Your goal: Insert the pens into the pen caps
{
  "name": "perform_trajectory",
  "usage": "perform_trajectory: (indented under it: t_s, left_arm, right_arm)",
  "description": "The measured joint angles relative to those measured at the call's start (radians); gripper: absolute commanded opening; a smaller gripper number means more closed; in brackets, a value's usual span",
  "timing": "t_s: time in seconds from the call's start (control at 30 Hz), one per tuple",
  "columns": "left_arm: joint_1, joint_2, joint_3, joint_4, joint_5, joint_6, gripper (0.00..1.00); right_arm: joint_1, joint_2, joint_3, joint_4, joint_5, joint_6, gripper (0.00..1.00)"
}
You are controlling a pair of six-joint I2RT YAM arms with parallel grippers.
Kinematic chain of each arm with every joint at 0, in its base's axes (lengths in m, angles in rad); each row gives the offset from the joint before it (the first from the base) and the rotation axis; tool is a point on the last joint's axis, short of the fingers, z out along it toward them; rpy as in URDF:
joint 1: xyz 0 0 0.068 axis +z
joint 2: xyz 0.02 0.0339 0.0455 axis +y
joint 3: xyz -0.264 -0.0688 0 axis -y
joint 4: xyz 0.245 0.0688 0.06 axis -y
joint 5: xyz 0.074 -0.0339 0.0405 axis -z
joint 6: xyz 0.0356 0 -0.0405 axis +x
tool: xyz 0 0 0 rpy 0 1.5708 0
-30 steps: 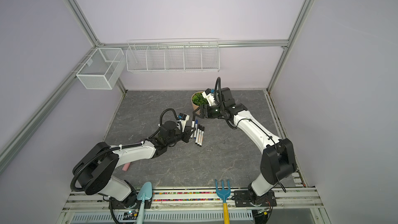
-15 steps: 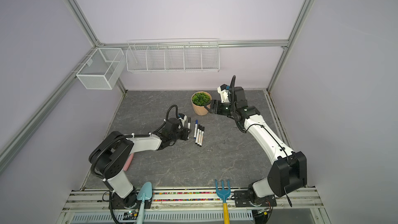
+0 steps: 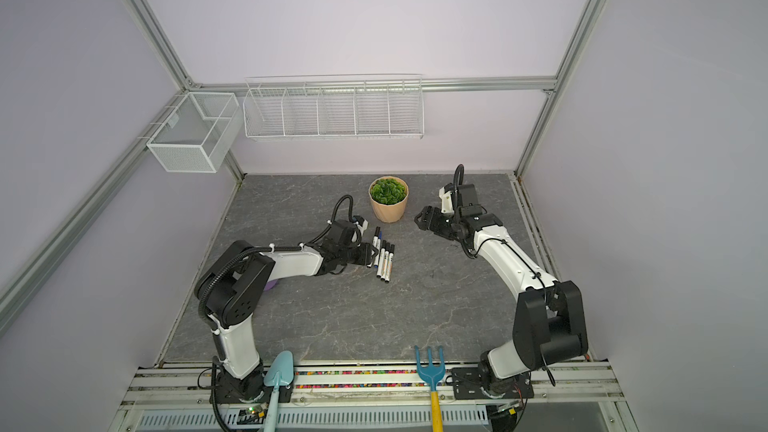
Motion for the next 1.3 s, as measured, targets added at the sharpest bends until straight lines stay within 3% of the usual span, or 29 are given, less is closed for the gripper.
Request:
perform_trajectory:
  t_s: [0.17, 0.43, 0.63, 0.9, 1.17, 1.27, 1.3]
  left_arm:
    - [0.006, -0.006, -0.027, 0.039, 0.026, 0.001, 0.49]
    - [0.008, -0.015, -0.046, 0.056, 0.049, 0.0, 0.49]
    - [0.008, -0.017, -0.063, 0.086, 0.055, -0.005, 0.49]
    - [0.019, -0.054, -0.146, 0.171, 0.121, -0.032, 0.53]
    - [0.032, -0.098, -0.19, 0.246, 0.24, -0.052, 0.66]
    - [0.032, -0.135, -0.195, 0.255, 0.276, -0.054, 0.63]
    - [0.032, -0.144, -0.195, 0.257, 0.282, -0.055, 0.52]
  right_arm:
    - [0.013, 0.046, 0.021, -0.002, -0.013, -0.01, 0.74]
    - [0.173, 0.386, 0.207, 0.022, -0.098, -0.027, 0.71]
    - [0.239, 0.539, 0.288, 0.036, -0.107, -0.023, 0.68]
    - [0.232, 0.599, 0.305, 0.035, -0.061, -0.026, 0.64]
    - [0.232, 0.606, 0.317, 0.036, -0.037, -0.035, 0.63]
    - [0.232, 0.607, 0.317, 0.037, -0.034, -0.039, 0.63]
    - [0.233, 0.607, 0.317, 0.036, -0.033, -0.04, 0.62]
